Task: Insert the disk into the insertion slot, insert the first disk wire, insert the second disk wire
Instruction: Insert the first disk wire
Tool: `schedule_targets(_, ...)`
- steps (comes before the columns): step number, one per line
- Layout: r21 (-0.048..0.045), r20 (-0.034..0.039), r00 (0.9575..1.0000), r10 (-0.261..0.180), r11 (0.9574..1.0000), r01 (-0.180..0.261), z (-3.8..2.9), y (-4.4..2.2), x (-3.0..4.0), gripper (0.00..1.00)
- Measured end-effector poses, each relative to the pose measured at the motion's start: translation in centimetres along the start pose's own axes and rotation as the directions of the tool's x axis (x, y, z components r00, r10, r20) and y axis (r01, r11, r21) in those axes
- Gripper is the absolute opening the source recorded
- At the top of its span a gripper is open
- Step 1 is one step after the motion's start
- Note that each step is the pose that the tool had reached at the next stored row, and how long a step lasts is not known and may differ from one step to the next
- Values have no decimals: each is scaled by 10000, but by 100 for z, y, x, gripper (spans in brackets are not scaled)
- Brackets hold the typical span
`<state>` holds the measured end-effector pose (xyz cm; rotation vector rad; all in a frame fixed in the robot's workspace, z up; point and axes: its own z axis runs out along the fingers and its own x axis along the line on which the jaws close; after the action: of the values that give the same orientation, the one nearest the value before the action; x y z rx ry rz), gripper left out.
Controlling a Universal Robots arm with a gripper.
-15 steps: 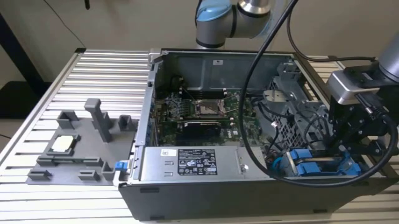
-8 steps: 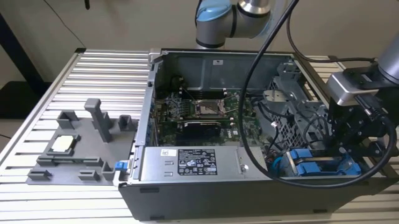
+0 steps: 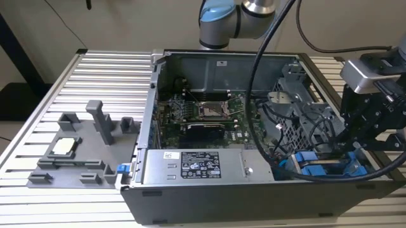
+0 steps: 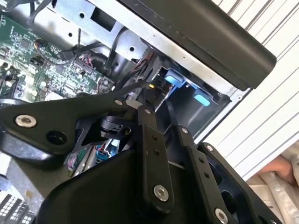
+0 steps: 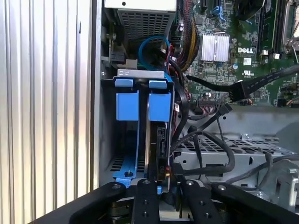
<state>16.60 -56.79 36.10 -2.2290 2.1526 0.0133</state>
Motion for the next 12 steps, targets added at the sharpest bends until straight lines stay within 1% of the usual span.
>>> schedule_targets(4,0,-1,10000,1,10000,-1,-154,-3,-5,27)
schedule_targets(6,0,-6,10000,1,10000,-1,-205,-5,-7,27)
schedule_targets(12,0,-6,10000,0,10000,0,-217,-5,-8,27)
